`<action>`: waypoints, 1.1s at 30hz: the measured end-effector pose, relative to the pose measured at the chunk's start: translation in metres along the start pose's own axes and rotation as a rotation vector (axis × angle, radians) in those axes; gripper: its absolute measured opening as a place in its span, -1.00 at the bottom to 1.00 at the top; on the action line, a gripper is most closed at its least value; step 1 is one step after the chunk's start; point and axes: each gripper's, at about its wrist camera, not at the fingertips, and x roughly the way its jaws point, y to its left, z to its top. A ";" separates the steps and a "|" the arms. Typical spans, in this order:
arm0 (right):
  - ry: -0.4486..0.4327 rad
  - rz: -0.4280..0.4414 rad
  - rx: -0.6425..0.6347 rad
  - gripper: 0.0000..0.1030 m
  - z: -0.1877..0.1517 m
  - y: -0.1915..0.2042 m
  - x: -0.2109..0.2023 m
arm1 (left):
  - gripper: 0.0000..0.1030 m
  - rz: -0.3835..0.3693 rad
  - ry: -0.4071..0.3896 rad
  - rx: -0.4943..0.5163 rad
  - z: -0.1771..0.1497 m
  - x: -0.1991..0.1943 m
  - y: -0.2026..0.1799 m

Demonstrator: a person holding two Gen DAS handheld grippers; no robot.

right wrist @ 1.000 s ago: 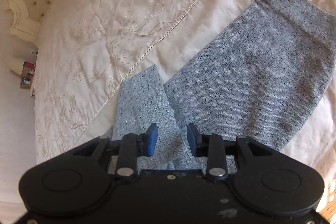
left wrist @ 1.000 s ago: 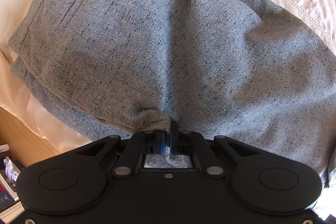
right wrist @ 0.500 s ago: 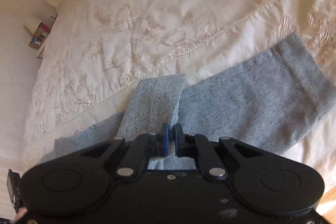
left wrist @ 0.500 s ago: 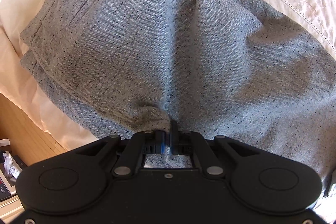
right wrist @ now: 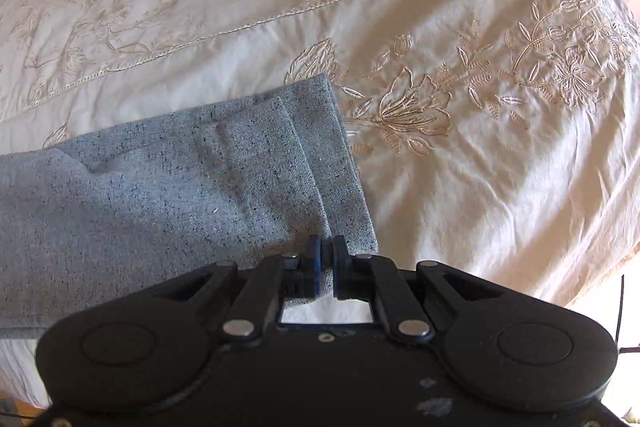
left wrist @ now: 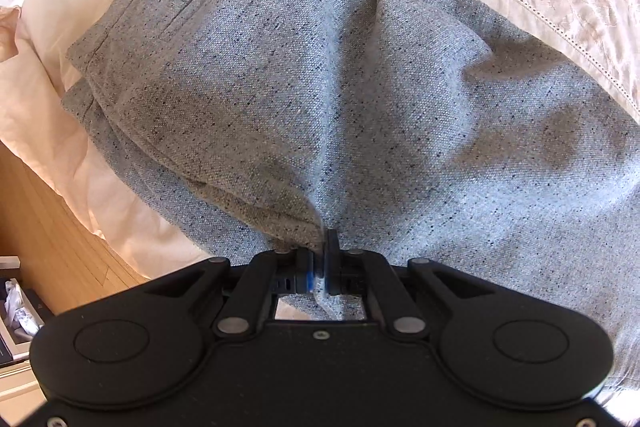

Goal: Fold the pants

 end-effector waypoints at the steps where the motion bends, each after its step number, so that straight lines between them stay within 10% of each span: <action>1: -0.044 -0.005 -0.014 -0.88 0.001 0.001 -0.011 | -0.89 -0.003 -0.003 -0.011 0.001 0.000 0.002; 4: -0.099 -0.007 0.037 -0.89 0.001 -0.005 -0.024 | -0.89 -0.017 -0.018 -0.040 -0.005 -0.005 0.007; 7: 0.067 0.006 0.043 -0.87 -0.002 -0.010 0.009 | -0.89 0.006 0.002 -0.028 -0.010 0.003 0.004; 12: -0.094 0.172 0.071 -0.50 0.016 -0.017 -0.003 | -0.89 0.025 -0.002 -0.019 -0.016 0.006 -0.002; 24: 0.019 0.201 -0.144 -0.43 0.079 0.005 0.073 | -0.89 0.064 -0.001 -0.039 -0.007 0.005 -0.018; 27: 0.016 0.205 -0.128 -0.54 0.076 0.007 0.073 | -0.89 0.065 -0.005 -0.040 -0.006 0.001 -0.019; 28: 0.003 0.199 -0.163 -0.95 0.075 0.011 0.068 | -0.89 0.065 -0.010 -0.042 -0.007 0.000 -0.019; 33: -0.132 0.138 -0.203 -0.93 0.069 0.013 0.027 | -0.89 0.047 -0.042 -0.083 -0.013 -0.012 -0.015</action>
